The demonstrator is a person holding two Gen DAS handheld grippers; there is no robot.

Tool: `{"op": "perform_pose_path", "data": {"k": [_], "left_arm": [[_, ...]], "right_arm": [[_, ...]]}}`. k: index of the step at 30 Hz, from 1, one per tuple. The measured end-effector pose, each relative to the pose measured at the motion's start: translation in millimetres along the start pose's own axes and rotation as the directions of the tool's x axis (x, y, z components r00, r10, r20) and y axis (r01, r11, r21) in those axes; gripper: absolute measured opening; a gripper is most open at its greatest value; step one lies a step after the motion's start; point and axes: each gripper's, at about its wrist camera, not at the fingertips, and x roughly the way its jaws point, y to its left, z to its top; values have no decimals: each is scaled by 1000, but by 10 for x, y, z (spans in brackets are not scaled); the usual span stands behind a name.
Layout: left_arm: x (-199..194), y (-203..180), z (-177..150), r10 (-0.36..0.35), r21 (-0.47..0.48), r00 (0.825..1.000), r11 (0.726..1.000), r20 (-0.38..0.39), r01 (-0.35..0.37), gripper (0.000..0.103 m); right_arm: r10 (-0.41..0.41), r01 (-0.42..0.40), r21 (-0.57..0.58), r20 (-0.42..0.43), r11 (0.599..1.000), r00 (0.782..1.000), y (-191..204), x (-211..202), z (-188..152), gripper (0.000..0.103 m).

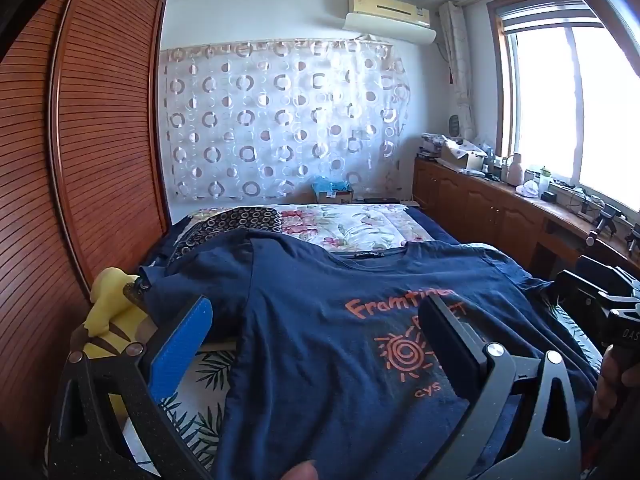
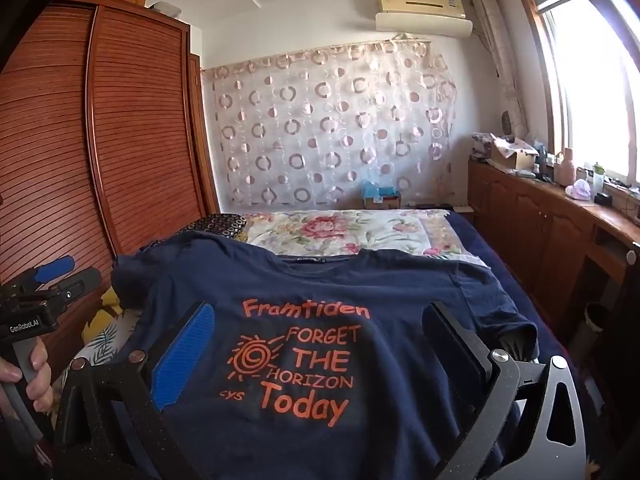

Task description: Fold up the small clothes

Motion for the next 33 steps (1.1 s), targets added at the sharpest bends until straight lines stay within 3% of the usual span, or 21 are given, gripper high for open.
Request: {"op": "perform_pose_path", "data": {"k": [11, 12, 33], "left_arm": [[1, 3, 16, 18, 6, 1000, 1000, 10, -18, 103], [2, 3, 18, 19, 7, 1000, 1000, 10, -19, 103], [-65, 36, 47, 22, 13, 1000, 1000, 13, -22, 103]], "right_arm": [[-8, 9, 20, -26, 1000, 1000, 49, 51, -43, 103], [1, -1, 6, 7, 1000, 1000, 30, -3, -1, 103], [-7, 7, 7, 6, 1000, 1000, 32, -3, -2, 103]]}}
